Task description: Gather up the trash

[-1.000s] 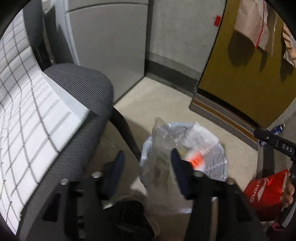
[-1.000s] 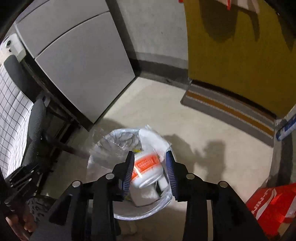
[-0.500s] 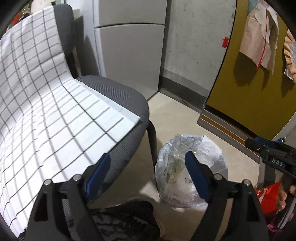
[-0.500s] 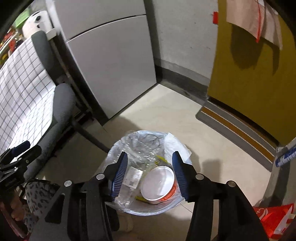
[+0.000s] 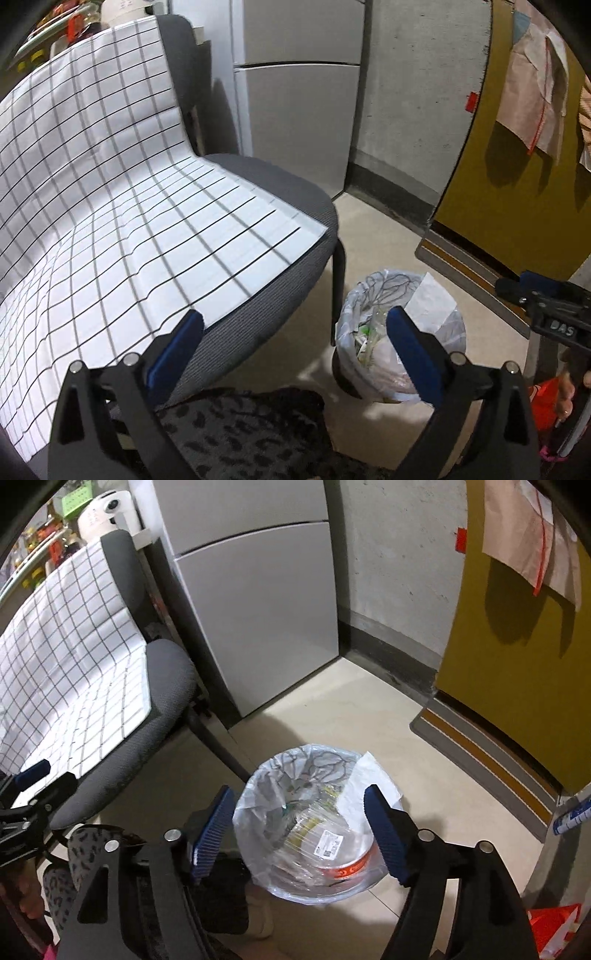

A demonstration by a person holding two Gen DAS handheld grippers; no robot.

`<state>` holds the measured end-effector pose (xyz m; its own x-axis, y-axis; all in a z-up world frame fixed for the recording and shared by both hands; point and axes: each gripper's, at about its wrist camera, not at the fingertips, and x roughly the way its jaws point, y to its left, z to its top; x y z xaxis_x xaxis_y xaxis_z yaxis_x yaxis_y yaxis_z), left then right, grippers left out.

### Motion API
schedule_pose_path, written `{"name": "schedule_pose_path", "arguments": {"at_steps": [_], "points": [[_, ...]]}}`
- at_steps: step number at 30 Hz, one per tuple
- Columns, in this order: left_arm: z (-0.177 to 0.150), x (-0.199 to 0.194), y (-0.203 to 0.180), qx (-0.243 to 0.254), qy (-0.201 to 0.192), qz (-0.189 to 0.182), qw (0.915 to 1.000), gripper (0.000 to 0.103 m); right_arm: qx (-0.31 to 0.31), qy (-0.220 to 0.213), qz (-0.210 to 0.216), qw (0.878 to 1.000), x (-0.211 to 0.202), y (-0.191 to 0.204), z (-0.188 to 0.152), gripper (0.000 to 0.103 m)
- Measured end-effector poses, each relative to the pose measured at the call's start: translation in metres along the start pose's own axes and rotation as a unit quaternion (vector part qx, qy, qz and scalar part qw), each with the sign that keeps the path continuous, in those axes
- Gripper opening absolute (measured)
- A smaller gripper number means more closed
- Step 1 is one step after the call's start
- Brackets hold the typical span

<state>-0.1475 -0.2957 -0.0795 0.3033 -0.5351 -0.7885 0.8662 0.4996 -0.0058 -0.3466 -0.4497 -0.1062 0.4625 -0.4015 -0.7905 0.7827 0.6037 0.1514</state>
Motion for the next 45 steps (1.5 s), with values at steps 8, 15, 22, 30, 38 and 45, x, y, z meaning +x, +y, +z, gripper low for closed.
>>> {"name": "schedule_pose_path", "arguments": {"at_steps": [8, 15, 22, 30, 38, 45], "points": [[0.005, -0.017, -0.002, -0.002, 0.021, 0.014, 0.9997, 0.096, -0.012, -0.016, 0.029, 0.999, -0.035, 0.015, 0.009, 0.088], [0.012, -0.051, -0.007, 0.007, 0.005, 0.02, 0.9998, 0.096, -0.048, -0.021, 0.028, 0.998, -0.066, 0.029, 0.019, 0.09], [0.006, -0.073, 0.0, -0.001, 0.001, 0.045, 0.999, 0.096, -0.073, -0.028, 0.03, 0.997, -0.081, 0.039, 0.018, 0.09], [0.002, -0.082, 0.018, -0.027, 0.0, 0.069, 0.9972, 0.096, -0.087, -0.035, 0.02, 0.995, -0.085, 0.046, 0.019, 0.09], [0.002, -0.084, 0.025, -0.041, -0.001, 0.076, 0.9963, 0.096, -0.087, -0.034, 0.021, 0.995, -0.083, 0.047, 0.018, 0.09], [0.002, -0.083, 0.025, -0.04, 0.0, 0.075, 0.9964, 0.096, -0.084, -0.033, 0.021, 0.996, -0.082, 0.046, 0.017, 0.09]]}}
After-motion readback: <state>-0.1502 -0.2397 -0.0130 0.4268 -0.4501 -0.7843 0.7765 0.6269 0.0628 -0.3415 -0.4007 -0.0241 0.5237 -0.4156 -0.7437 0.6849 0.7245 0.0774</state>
